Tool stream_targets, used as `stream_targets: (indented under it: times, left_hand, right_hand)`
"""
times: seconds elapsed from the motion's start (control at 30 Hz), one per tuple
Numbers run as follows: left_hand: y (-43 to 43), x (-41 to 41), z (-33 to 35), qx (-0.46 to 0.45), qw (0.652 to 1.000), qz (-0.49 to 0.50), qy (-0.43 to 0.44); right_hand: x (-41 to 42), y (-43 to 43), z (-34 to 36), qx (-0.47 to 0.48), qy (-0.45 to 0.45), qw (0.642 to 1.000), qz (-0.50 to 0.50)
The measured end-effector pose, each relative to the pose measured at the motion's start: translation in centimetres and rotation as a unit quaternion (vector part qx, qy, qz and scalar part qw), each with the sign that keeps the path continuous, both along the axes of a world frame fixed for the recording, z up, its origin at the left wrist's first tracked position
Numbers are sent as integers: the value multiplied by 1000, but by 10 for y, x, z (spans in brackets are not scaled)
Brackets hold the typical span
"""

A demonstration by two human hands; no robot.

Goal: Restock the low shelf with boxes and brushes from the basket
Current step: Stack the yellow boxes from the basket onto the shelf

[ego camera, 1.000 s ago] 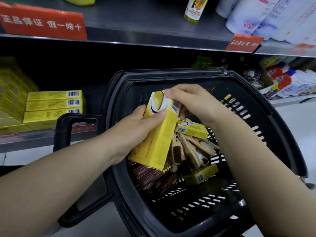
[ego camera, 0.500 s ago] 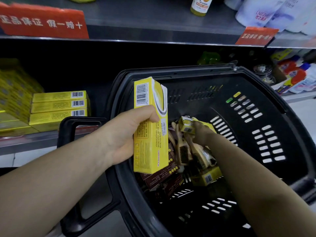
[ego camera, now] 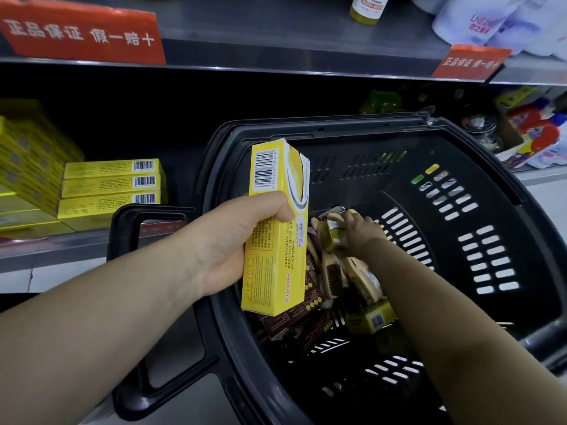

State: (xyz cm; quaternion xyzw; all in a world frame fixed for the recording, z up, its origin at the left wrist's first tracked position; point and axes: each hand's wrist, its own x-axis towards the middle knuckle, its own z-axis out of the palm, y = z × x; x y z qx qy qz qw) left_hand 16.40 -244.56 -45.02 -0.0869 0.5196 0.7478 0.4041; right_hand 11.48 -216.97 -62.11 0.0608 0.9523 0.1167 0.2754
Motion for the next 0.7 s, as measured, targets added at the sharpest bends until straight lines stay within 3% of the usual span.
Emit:
stream_targets:
  times: [0.1,0.17,0.23,0.33,0.47,0.53,0.57,0.7]
  left_hand:
    - [3,-1,2,4,1000,3,9]
    - [3,-1,0,5,1000,4,12]
    - [2,-1,0,12,1000,9,15]
    - [3,0,1,15,1000,21,18]
    - [-1,1,4,32,998,53,22]
    - [-10,2,7,35,997,58,27]
    - [-13,1,12,39,997,52,30]
    - [-40,-3,22,-28,994,60,92]
  right_hand:
    - [-2,-3,17,-36,-56,997,30]
    - [-6,1,42,-210,-94,971,-59]
    - [-5,-2,73,-422,-132,887,-135]
    - [-2,-17,106,-660,-130,716,-186]
    - [-2,-50,140,-815,-138,533,-181]
    - [1,-65,153,-851,-130,475,-183]
    - [3,-73,158,-849,-109,474,-205]
    - [11,-101,180,-777,-22,562,-281]
